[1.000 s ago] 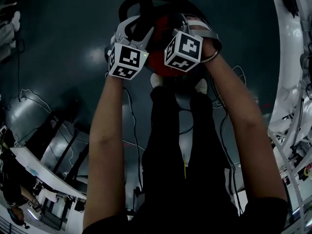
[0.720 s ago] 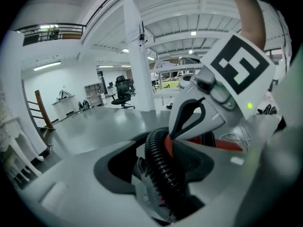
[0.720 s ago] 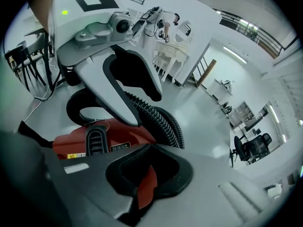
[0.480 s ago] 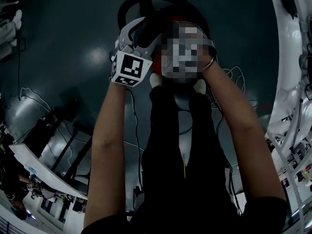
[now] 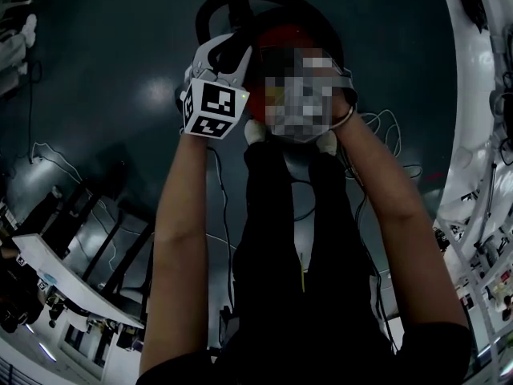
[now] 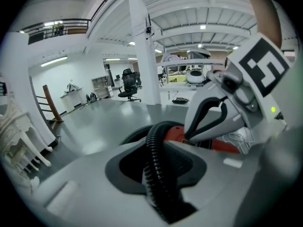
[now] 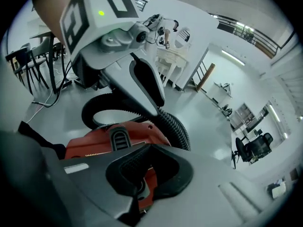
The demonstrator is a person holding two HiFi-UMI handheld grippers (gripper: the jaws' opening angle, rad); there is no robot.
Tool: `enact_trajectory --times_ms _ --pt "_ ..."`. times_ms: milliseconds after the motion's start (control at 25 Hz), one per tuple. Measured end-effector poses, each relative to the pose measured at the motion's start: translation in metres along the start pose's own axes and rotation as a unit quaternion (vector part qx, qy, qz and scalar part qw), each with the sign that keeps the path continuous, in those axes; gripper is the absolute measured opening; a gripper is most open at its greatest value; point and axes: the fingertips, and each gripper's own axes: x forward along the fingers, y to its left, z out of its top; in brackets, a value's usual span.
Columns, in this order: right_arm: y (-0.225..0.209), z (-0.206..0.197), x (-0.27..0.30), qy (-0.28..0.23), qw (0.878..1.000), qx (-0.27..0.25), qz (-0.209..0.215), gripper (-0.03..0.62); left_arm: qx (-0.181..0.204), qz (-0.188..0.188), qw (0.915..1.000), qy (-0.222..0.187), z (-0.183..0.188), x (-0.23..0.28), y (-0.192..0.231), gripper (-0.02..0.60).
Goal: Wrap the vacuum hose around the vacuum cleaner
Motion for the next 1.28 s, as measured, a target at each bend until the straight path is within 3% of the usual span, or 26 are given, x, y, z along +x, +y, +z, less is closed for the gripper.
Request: enact_trajectory --times_ms 160,240,440,600,1040,1280 --pt "0.007 -0.013 -0.003 0.013 1.0 0.01 0.006 -0.002 -0.017 0.01 0.9991 0.036 -0.036 0.006 0.024 0.095" --pt "0.006 -0.015 -0.002 0.013 1.0 0.014 0.004 -0.001 -0.008 0.003 0.999 0.043 -0.047 0.011 0.03 0.091" --pt "0.008 -0.01 0.0 0.012 0.999 0.034 0.005 -0.001 0.003 0.014 0.9993 0.036 -0.049 0.017 0.031 0.075" --pt "0.011 -0.004 0.001 0.006 0.999 0.034 0.005 0.0 0.006 0.027 0.9984 0.05 -0.055 0.016 0.028 0.008" --pt "0.018 0.003 -0.002 -0.001 0.999 0.041 0.003 0.0 -0.008 0.026 0.998 0.057 -0.064 0.001 0.018 0.061" --pt "0.018 0.001 -0.011 -0.004 0.998 0.057 -0.011 -0.002 -0.023 0.034 0.9991 0.011 -0.044 -0.016 0.016 0.067"
